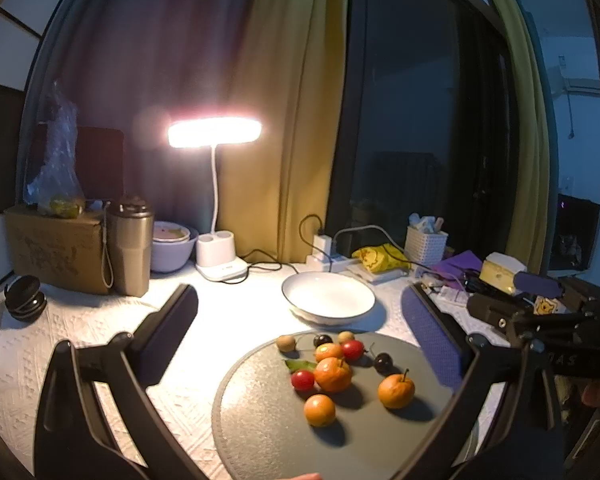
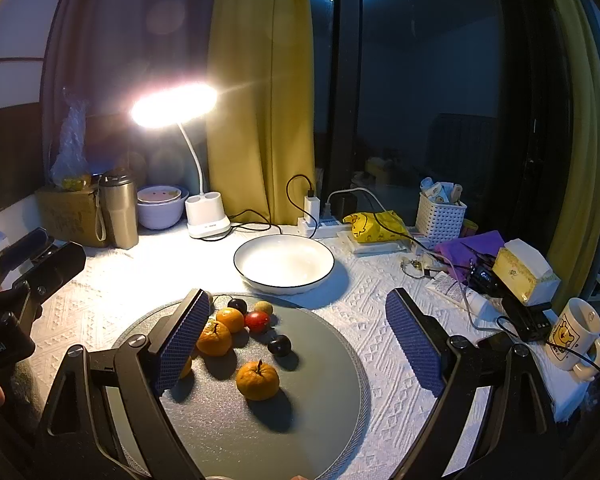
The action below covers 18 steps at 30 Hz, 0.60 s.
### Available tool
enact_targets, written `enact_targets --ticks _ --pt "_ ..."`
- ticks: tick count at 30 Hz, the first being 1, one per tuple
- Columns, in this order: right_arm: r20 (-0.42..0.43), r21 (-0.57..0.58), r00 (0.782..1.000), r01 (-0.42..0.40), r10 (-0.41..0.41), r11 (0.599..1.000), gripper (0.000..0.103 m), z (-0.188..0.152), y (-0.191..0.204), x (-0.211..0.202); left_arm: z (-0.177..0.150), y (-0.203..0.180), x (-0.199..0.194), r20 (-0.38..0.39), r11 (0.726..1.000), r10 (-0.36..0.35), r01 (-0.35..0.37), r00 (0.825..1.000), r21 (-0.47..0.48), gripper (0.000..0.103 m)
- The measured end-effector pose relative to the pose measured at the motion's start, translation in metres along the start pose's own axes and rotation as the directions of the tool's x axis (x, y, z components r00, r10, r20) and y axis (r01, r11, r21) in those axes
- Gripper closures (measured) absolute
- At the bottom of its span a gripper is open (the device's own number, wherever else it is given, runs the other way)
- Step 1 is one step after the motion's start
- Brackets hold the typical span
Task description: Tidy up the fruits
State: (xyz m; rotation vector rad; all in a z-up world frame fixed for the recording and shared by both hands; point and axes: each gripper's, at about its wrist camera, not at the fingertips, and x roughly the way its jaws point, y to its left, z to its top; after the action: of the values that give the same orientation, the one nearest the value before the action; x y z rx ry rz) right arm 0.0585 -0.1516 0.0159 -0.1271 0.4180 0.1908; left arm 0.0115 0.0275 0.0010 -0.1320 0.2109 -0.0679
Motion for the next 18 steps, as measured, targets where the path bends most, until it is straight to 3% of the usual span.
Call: enact_targets --ticks 8,18 --pt "-0.032 0.004 0.999 -0.003 0.003 1.0 0.011 -0.003 -0.003 0.011 -0.008 0.004 0.016 -0.052 1.0 -0.015 0.015 0.999 0.0 0.001" --pt "-0.153 0.019 0.988 -0.027 0.03 0.999 0.011 -0.027 -0.002 0.045 -0.041 0.01 0.051 -0.21 1.0 -0.021 0.021 0.978 -0.005 0.001"
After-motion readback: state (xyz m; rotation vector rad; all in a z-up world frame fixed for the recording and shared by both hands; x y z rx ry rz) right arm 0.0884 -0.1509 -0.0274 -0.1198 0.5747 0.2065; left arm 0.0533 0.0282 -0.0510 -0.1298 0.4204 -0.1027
